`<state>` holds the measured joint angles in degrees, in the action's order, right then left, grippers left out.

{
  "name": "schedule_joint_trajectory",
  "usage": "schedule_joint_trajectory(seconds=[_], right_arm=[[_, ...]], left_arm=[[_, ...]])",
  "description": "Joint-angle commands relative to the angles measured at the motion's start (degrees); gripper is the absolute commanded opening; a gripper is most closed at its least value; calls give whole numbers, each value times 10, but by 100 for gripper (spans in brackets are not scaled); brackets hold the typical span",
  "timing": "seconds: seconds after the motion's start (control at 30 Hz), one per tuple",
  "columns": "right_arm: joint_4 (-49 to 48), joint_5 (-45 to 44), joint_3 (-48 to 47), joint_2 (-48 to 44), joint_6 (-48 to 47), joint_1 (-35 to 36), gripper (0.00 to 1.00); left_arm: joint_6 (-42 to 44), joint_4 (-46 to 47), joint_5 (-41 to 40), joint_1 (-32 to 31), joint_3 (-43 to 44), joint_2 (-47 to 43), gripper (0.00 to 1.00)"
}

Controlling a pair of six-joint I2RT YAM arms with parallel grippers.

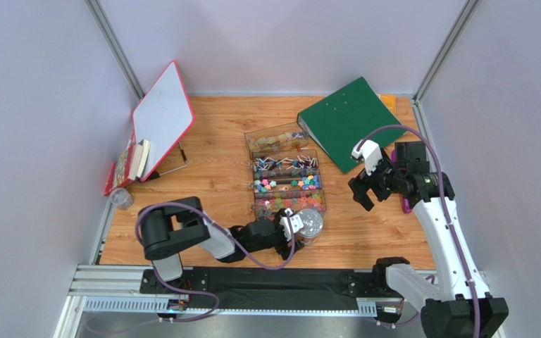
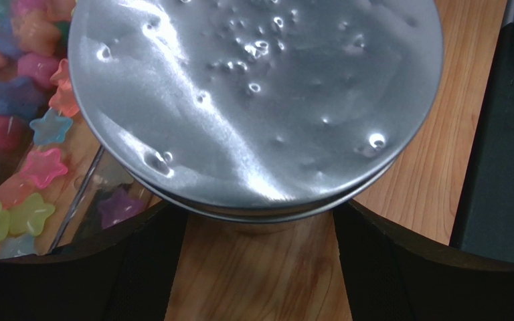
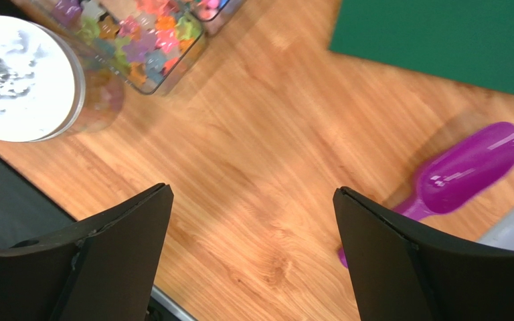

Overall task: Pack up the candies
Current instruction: Move the packing bottle to the center of the board.

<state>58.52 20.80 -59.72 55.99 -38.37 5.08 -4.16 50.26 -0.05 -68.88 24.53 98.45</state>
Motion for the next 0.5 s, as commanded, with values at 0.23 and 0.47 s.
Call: schedule_joint_trajectory(seconds=[0.23, 0.47], right_arm=[[74, 178, 33, 65, -121, -36, 97], [79, 167, 41, 64, -164, -36, 97]], left_arm=[[101, 248, -61, -71, 13, 193, 100], [79, 192, -69, -76, 81, 220, 100]])
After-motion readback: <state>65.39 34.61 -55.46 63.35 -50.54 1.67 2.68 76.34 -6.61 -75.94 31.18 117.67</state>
